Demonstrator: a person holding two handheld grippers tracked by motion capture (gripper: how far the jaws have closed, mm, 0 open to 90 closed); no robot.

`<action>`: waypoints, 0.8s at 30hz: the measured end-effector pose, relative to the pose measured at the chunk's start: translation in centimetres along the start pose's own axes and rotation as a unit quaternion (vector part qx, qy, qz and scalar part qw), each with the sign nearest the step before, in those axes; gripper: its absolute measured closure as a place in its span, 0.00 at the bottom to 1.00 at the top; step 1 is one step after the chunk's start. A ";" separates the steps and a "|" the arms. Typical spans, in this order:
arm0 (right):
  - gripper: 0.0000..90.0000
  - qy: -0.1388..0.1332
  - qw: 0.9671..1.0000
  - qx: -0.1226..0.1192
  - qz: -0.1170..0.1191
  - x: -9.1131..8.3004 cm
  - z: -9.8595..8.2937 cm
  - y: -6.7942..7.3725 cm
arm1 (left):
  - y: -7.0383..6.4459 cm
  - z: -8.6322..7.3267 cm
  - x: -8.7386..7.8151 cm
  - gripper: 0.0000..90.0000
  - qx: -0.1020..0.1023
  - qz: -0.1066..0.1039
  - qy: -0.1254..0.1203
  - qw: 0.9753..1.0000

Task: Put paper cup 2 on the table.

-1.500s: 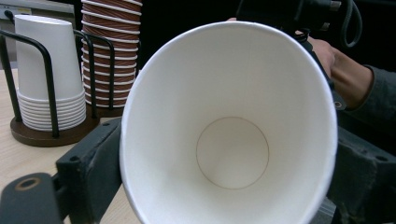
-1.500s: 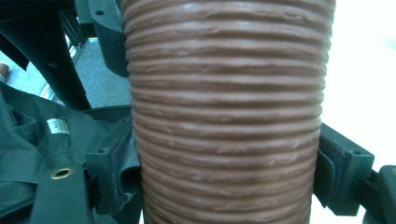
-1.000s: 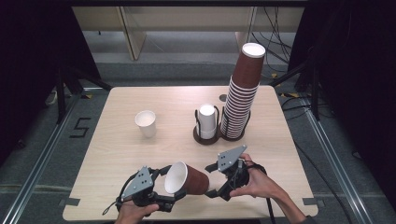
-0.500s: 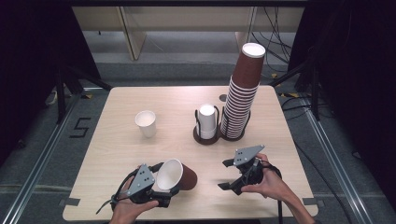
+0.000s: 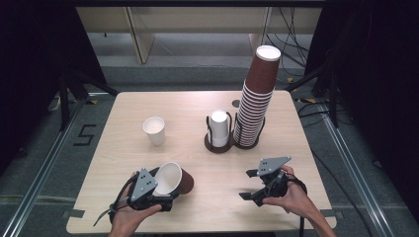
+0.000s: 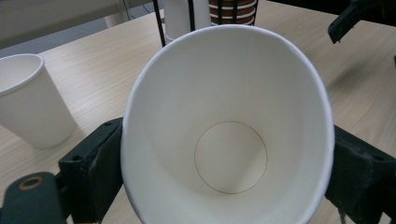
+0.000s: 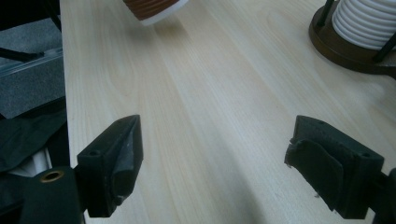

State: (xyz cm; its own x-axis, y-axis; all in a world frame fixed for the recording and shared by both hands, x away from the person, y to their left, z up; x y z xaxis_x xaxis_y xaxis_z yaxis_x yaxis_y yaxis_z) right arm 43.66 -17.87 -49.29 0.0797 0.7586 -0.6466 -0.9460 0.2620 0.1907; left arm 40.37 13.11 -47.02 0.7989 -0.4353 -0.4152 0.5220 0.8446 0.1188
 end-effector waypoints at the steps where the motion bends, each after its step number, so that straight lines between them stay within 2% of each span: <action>1: 0.20 0.000 1.000 0.003 -0.002 -0.1 -0.1 0.0 | 0.3 0.1 0.0 0.12 -0.001 0.003 -0.001 1.000; 2: 0.20 -0.001 1.000 -0.002 -0.003 -0.2 -0.1 -0.1 | 0.6 0.2 -0.1 0.12 0.001 0.009 0.002 1.000; 8: 0.21 -0.005 1.000 0.006 -0.010 -0.7 -0.3 -0.3 | 3.0 0.7 -0.4 0.12 0.006 0.038 0.016 0.999; 12: 0.21 -0.005 1.000 0.007 -0.012 -0.8 -0.4 -0.5 | 4.3 0.7 -0.2 0.12 0.012 0.049 0.035 0.998; 14: 0.21 -0.005 1.000 0.010 -0.013 -0.9 -0.4 -0.5 | 4.7 0.7 0.0 0.12 0.011 0.051 0.039 0.998; 16: 0.21 -0.008 1.000 0.010 -0.014 -1.0 -0.4 -0.6 | 5.2 0.7 0.2 0.12 0.019 0.050 0.050 0.997; 18: 0.21 -0.005 1.000 0.012 -0.013 -1.1 -0.5 -0.7 | 5.9 0.8 0.4 0.12 0.028 0.057 0.063 0.996; 19: 0.21 -0.005 1.000 0.014 -0.015 -1.2 -0.5 -0.7 | 6.1 0.9 0.6 0.12 0.021 0.055 0.061 0.996; 21: 0.21 -0.007 1.000 0.011 -0.018 -1.3 -0.6 -0.8 | 6.8 1.1 0.6 0.12 0.026 0.062 0.071 0.995; 23: 0.21 -0.008 1.000 0.010 -0.021 -1.4 -0.6 -0.9 | 7.3 1.2 0.7 0.12 0.019 0.062 0.076 0.995; 24: 0.21 -0.008 1.000 0.011 -0.020 -1.4 -0.7 -0.9 | 7.8 1.3 0.6 0.12 0.020 0.062 0.086 0.994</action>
State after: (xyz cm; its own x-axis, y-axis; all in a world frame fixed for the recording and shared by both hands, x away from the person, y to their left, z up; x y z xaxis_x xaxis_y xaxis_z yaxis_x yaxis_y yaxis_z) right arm 44.21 -19.55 -49.06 0.1230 0.7566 -0.6422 -0.9346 0.3060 0.1815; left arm 45.32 18.99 -45.18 0.7965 -0.2658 -0.5431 0.4369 0.8739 0.2130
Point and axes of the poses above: each handheld gripper's, and its own axes: x roughly forward along the jaws, z roughly out of its top, y roughly to its left, the point moved 6 cm from there along x, roughly forward along the jaws, and after that the axes turned 9 degrees about z, right-handed, at the moved point
